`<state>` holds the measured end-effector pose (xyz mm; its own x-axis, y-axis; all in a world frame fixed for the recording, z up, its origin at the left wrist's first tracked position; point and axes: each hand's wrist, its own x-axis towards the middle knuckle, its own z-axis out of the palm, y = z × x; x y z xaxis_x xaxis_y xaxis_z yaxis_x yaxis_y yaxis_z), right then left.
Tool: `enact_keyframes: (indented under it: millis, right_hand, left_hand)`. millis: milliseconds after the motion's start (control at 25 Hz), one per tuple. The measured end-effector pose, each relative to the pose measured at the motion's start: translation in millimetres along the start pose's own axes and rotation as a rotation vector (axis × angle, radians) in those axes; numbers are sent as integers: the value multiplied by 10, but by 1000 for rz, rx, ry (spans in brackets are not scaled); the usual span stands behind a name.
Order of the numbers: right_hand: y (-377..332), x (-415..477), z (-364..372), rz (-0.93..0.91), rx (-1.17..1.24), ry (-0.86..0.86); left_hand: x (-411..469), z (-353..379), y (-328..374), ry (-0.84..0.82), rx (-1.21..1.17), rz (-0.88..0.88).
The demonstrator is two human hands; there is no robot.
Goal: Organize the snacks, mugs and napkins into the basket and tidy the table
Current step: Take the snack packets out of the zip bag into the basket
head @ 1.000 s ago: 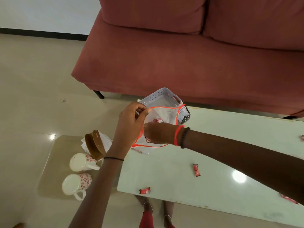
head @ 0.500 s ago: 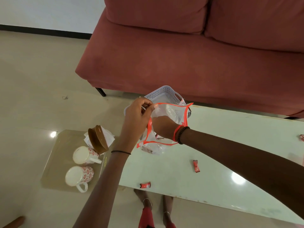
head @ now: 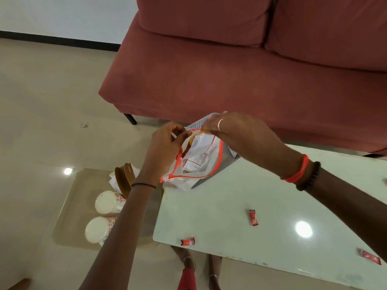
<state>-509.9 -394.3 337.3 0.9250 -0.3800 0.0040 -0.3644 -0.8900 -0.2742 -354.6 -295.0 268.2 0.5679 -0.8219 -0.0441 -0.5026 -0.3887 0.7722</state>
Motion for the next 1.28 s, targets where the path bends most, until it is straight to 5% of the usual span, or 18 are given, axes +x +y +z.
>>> enact_keyframes:
  millis: [280, 560, 920, 1280]
  right_hand:
    - [389, 256, -485, 280, 476, 399]
    - [1193, 679, 83, 654, 1031, 441]
    - [2066, 1195, 1684, 926, 695, 173]
    - [2453, 1517, 2429, 881, 474, -5]
  left_hand:
    - [298, -212, -72, 58, -24, -25]
    - [619, -335, -222, 72, -135, -89]
    - [903, -331, -307, 15, -174, -43]
    - [972, -244, -494, 3, -95, -28]
